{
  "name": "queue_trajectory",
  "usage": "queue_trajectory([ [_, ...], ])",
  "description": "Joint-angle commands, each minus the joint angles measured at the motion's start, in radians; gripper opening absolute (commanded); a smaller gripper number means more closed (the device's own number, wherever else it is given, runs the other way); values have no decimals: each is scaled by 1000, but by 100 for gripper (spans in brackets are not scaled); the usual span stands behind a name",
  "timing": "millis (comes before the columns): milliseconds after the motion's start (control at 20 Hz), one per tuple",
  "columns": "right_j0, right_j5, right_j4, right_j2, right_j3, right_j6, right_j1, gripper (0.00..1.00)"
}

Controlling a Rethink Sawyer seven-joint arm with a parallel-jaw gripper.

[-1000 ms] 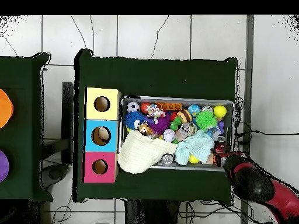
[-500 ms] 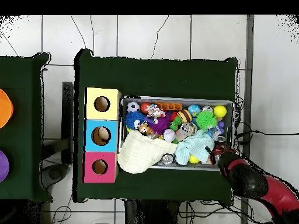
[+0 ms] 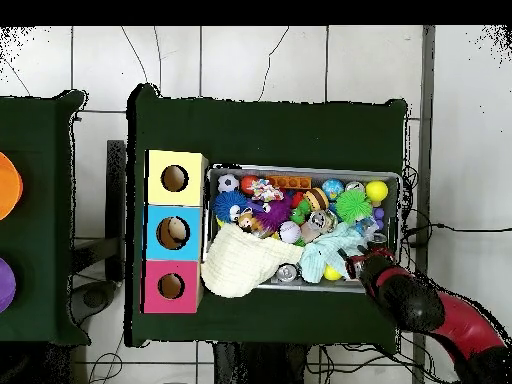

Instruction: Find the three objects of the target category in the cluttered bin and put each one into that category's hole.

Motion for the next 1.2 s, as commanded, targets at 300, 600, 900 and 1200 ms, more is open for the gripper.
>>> queue_trajectory([
  [300,74,222,61,6,-180,6,63,100],
  [600,74,292,76,32,-236,-43,87,100],
  [900,65,322,78,47,-257,-60,101,100],
  [1200,67,328,74,53,-251,-48,76,100],
])
